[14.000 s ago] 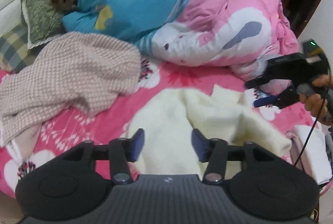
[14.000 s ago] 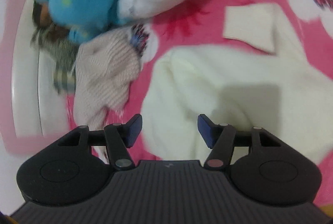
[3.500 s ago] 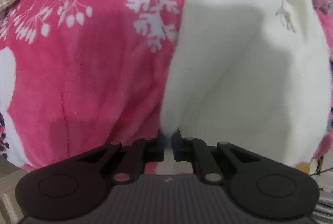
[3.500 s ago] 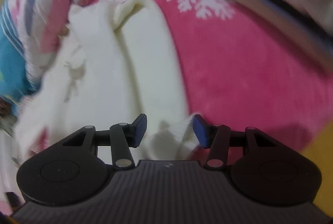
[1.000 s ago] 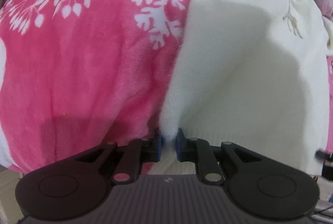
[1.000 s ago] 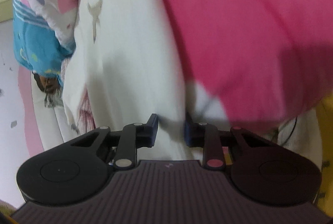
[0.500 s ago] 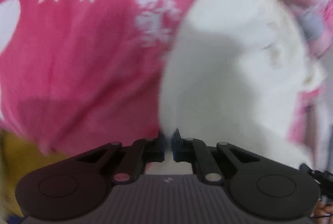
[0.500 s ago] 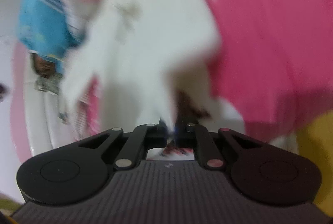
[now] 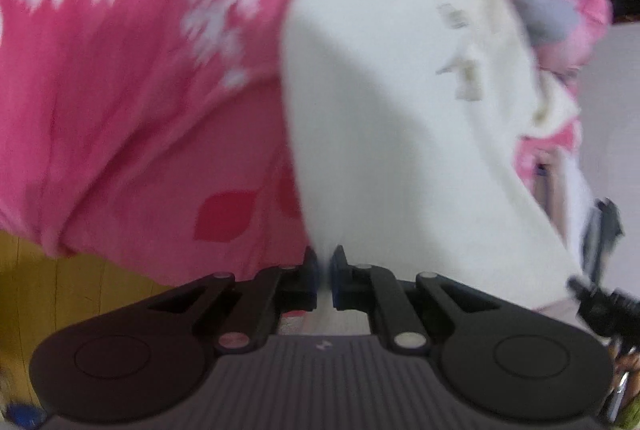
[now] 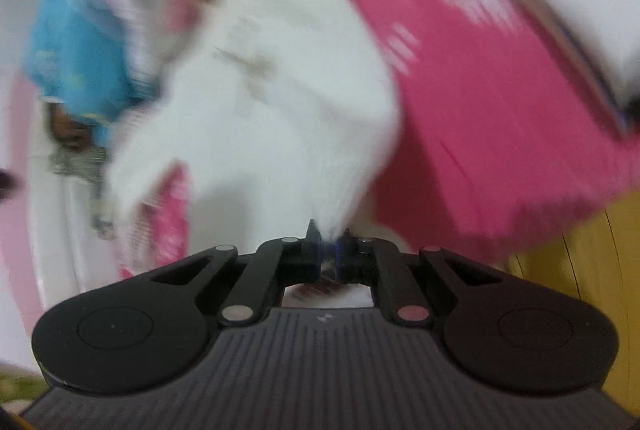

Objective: Fold clothes

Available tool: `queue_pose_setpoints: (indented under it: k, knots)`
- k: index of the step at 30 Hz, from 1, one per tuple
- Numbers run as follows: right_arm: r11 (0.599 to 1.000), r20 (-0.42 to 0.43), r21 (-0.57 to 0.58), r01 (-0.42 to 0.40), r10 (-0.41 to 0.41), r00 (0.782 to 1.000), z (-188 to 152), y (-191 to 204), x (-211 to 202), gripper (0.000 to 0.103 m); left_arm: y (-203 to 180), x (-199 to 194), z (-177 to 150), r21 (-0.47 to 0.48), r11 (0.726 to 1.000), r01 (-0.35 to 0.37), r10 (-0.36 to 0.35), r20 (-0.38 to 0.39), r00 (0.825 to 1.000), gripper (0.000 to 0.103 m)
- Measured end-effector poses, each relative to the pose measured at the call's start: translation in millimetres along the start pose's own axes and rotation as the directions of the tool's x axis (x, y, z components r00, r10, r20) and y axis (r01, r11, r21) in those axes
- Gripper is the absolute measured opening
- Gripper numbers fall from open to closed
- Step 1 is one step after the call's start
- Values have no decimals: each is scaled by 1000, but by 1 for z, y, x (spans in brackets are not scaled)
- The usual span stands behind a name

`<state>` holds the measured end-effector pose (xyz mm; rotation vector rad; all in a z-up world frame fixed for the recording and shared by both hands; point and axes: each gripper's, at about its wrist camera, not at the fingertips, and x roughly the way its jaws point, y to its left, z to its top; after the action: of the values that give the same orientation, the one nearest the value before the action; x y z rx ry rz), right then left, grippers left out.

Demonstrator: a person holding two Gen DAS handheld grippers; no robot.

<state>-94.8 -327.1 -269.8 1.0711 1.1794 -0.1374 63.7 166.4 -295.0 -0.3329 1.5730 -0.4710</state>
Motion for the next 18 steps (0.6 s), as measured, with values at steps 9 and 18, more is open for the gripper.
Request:
queue_pose_setpoints:
  k: [9, 18]
  knots:
    - [989, -138, 13, 148, -145, 980, -22, -46, 44, 4, 30, 54, -32, 139, 981, -133, 149, -110, 983, 6]
    - [951, -206, -7, 310, -305, 930, -41, -76, 58, 34, 29, 59, -38, 344, 913, -218, 270, -109, 957, 48]
